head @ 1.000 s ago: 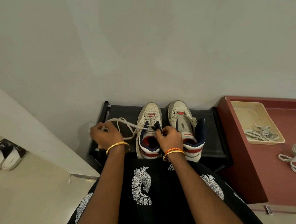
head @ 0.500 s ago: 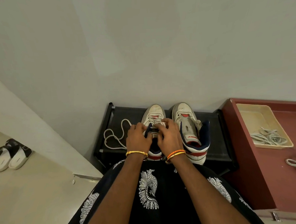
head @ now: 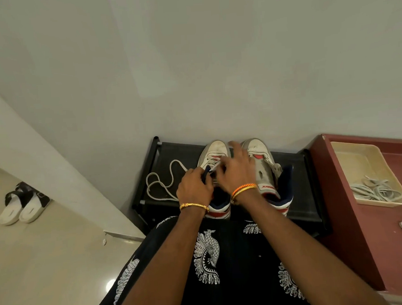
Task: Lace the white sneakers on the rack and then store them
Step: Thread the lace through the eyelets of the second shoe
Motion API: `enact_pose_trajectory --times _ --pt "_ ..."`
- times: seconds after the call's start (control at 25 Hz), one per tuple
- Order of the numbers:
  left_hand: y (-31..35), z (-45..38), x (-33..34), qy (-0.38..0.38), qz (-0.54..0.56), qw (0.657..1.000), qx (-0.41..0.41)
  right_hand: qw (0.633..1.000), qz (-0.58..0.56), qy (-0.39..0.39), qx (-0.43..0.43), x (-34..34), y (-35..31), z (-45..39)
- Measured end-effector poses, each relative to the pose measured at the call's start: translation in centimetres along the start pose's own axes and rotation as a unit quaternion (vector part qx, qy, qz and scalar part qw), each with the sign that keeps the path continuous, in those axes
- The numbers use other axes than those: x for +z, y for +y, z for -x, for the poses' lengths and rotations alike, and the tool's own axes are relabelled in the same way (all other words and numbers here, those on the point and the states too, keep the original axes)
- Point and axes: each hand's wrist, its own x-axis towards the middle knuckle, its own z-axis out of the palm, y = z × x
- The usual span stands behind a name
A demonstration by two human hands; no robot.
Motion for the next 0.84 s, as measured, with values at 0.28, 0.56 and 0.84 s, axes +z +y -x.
enact_pose_trajectory --times 0.28,0.56,0.84 --pt "0.2 0.2 -0.2 0.0 0.013 1.0 -0.008 0.911 -0.243 -0.075 0.324 -1.4 1.6 -2.5" --pt "0.2 0.3 0.5 0.008 0.024 1.0 -0.01 0.993 -0.016 -0.113 -0.035 -1.9 -1.1 0.4" --pt "0.2 0.5 0.2 0.008 0.016 1.0 0.002 0.989 -0.144 0.011 0.013 -2.3 0.0 1.4"
